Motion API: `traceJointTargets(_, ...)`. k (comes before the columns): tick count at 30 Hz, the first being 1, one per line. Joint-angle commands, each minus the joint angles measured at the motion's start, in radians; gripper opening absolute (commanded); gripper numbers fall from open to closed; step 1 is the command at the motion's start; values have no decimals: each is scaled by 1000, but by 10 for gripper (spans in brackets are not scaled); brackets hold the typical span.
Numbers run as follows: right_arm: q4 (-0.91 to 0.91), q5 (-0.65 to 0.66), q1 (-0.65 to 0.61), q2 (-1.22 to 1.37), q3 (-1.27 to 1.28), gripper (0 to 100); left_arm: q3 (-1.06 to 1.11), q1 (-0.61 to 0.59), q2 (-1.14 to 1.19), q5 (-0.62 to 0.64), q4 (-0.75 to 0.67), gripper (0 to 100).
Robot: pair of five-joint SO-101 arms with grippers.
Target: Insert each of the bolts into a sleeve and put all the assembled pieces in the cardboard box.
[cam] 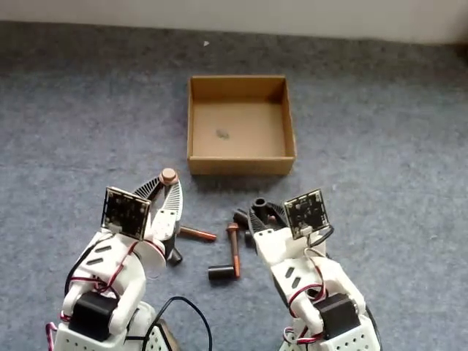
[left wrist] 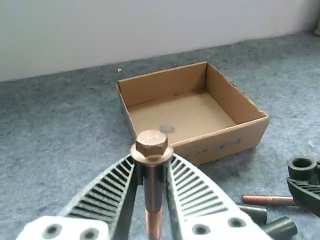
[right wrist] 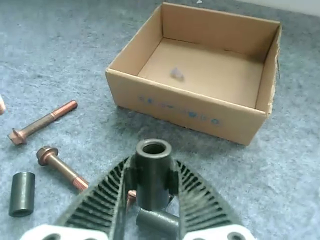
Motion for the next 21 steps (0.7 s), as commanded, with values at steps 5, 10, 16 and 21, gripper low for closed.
traceJointTargets(5, -22, -9, -10, -21, -8, 5, 4, -58, -13, 12, -26, 4)
traceJointTargets(10, -119, -8, -10, -21, -8, 5, -101, -105, -13, 52, -31, 4)
traceJointTargets(16, -328, -9, -59, -19, -16, 5, -251, -102, -13, 120, -55, 4)
traceJointTargets(21, -409, -5, -180, -19, -8, 5, -297, -101, -13, 133, -183, 4)
